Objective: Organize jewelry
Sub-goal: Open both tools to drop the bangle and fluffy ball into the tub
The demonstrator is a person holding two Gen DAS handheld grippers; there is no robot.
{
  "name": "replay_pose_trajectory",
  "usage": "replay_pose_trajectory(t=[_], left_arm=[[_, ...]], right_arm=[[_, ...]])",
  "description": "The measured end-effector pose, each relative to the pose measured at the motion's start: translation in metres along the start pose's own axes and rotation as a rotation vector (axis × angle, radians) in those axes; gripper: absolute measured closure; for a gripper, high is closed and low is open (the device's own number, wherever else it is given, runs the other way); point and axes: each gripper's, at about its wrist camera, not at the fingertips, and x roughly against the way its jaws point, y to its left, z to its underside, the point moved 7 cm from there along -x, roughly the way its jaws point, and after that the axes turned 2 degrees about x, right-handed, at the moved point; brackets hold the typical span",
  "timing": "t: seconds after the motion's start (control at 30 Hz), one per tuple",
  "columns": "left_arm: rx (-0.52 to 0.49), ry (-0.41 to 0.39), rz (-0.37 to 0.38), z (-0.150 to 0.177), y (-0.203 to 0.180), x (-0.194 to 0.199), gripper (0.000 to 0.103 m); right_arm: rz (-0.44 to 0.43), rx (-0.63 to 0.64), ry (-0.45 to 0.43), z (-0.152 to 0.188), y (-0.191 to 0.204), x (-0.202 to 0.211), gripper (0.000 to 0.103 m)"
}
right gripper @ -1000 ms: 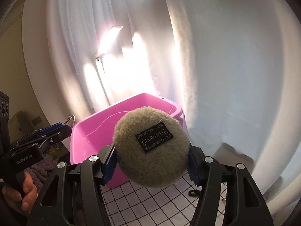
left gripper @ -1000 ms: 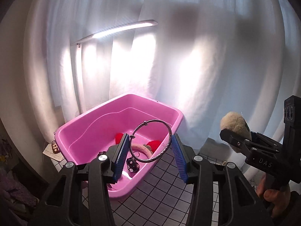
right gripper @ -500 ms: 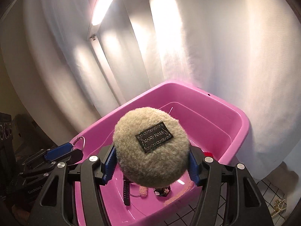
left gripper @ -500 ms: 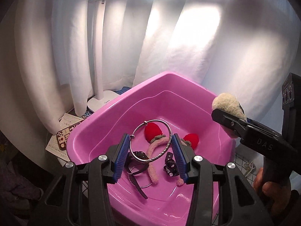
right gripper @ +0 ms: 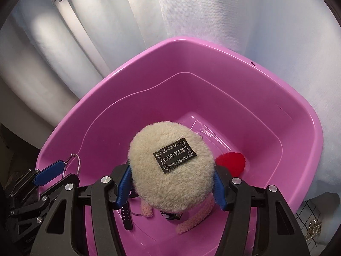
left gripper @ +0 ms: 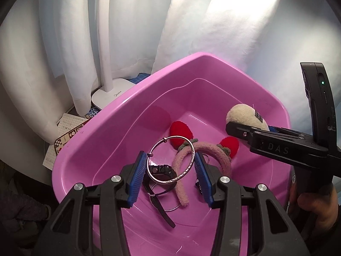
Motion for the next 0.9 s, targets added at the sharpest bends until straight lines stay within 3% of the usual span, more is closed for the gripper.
replay_pose_trajectory(t=[0.17,0.23,0.3,0.9], left_arm=[[0.002,0.037,-0.015,0.002,0.002,-0.006,0.055],[0.013,0.039,-0.016,0.002,0.005,-0.006,0.032],[0.025,0.029,-0.017,0.002,0.008,-0.003,0.025],[0.025,-0.004,-0.057,0.006,0.017,0.018,0.023]], right_arm=[[0.016,-0.005,0.042,-0.001,0.003,-0.007,0.039],[0.014,-0.003,0.054,-0.001,0.007,-0.009,0.034],[0.018,-0.004,0.054,-0.002,0.01,-0.01,0.031],[0.026,0.009,0.039,-0.003,0.012,-0.002,0.029]])
